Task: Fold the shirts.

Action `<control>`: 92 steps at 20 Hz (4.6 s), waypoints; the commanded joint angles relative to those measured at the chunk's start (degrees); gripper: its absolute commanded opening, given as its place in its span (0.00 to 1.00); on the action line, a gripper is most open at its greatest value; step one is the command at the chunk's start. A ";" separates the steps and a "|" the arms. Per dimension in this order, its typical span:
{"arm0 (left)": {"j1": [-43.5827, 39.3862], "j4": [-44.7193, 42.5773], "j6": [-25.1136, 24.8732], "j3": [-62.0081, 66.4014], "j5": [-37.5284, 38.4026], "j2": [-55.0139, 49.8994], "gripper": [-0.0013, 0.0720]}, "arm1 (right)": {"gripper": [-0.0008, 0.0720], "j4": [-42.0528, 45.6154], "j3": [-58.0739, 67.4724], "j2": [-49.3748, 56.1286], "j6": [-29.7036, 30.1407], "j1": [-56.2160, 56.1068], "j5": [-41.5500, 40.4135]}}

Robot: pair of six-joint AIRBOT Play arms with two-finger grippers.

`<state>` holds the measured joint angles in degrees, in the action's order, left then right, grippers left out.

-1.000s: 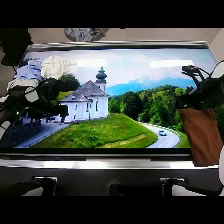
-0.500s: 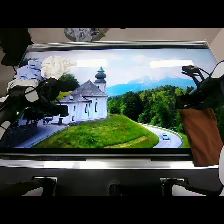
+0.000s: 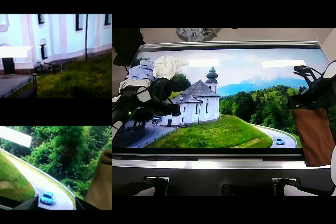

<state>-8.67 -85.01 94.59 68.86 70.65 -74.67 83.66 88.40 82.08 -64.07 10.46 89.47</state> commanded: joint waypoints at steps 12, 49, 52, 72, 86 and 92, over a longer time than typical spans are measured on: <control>25.09 8.15 24.65 18.01 -9.57 -13.84 1.00 | 0.77 -0.76 -0.02 0.07 -0.02 0.00 -16.57; -15.89 29.73 -19.63 1.46 6.27 15.69 0.06 | 0.76 -0.46 -0.26 -29.94 3.87 0.00 10.56; -20.63 23.02 -20.24 -7.89 5.03 8.94 0.06 | 0.74 -0.48 -3.21 -26.71 3.87 0.00 9.64; -3.52 19.54 -11.41 -37.66 0.04 24.50 0.98 | 0.97 -23.26 -35.17 -4.22 10.16 -17.07 -11.87; -6.43 21.14 -12.28 -40.09 -11.61 18.75 0.06 | 0.97 -38.95 -35.91 6.10 5.11 -33.00 -24.85; -6.43 20.81 -12.28 -38.10 -11.63 18.99 0.06 | 0.46 -40.74 -35.74 6.73 4.35 -36.89 -29.64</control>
<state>-15.09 -63.90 82.32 29.80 59.16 -55.72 44.34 52.51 88.40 -59.20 -24.58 62.00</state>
